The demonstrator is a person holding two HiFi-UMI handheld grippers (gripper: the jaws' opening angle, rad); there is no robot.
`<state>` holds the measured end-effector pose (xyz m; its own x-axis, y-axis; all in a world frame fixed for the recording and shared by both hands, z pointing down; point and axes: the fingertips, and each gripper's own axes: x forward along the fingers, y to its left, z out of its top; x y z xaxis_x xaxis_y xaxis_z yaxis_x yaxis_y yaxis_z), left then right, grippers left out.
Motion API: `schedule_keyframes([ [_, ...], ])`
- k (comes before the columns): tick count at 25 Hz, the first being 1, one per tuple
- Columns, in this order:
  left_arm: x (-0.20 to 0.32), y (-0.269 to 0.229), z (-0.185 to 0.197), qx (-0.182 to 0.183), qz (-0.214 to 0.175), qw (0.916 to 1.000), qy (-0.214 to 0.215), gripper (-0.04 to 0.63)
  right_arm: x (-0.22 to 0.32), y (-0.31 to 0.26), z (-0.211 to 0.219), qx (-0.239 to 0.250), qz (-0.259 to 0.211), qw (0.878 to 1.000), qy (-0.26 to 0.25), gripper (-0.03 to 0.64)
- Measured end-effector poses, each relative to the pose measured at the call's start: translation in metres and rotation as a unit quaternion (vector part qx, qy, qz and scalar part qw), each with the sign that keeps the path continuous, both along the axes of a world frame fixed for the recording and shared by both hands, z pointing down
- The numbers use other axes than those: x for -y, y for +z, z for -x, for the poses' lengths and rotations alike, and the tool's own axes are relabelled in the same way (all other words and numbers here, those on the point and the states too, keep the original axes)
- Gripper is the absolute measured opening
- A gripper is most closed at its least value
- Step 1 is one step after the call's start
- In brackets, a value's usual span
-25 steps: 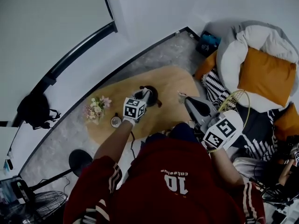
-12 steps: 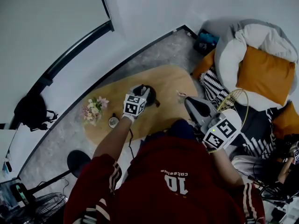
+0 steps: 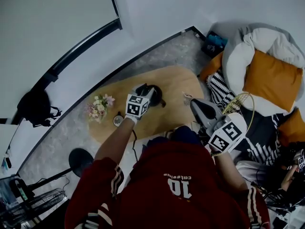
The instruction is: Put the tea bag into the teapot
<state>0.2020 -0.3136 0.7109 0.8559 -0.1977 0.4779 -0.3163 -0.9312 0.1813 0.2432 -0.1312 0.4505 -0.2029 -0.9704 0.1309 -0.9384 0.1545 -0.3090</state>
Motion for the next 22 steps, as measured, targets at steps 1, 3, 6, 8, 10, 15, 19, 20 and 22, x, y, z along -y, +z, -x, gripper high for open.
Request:
schedule_keyframes([
  [1,0.000,-0.004,0.003,-0.001,0.000,1.0000,-0.002,0.153,-0.001,-0.002,0.002,0.001,0.000,1.000,-0.001,0.002],
  [3,0.000,-0.010,0.010,-0.003,-0.001,1.0000,-0.005,0.153,-0.004,-0.006,0.007,0.002,0.000,1.000,-0.002,0.002],
  [6,0.001,-0.018,0.019,-0.005,-0.002,0.9999,-0.011,0.153,-0.008,-0.011,0.012,0.004,0.000,1.000,-0.003,0.002],
  [8,0.001,-0.025,0.025,-0.008,-0.002,0.9998,-0.017,0.153,-0.010,-0.013,0.014,0.004,0.001,1.000,-0.004,0.002],
  [10,0.000,-0.032,0.031,-0.014,-0.003,0.9997,-0.021,0.153,-0.013,-0.015,0.016,0.006,0.001,1.000,-0.003,0.002],
  [15,-0.001,-0.051,0.043,-0.031,-0.002,0.9990,-0.032,0.153,-0.015,-0.020,0.017,0.014,-0.004,1.000,-0.001,0.002],
  [19,-0.002,-0.069,0.056,-0.045,-0.003,0.9981,-0.043,0.153,-0.018,-0.027,0.027,0.013,-0.011,1.000,-0.006,0.002],
  [20,-0.002,-0.074,0.059,-0.051,-0.001,0.9976,-0.047,0.153,-0.019,-0.029,0.029,0.016,-0.012,1.000,-0.007,0.002],
  [22,-0.003,-0.084,0.064,-0.061,-0.001,0.9969,-0.051,0.153,-0.020,-0.030,0.033,0.025,-0.015,1.000,-0.008,0.002],
])
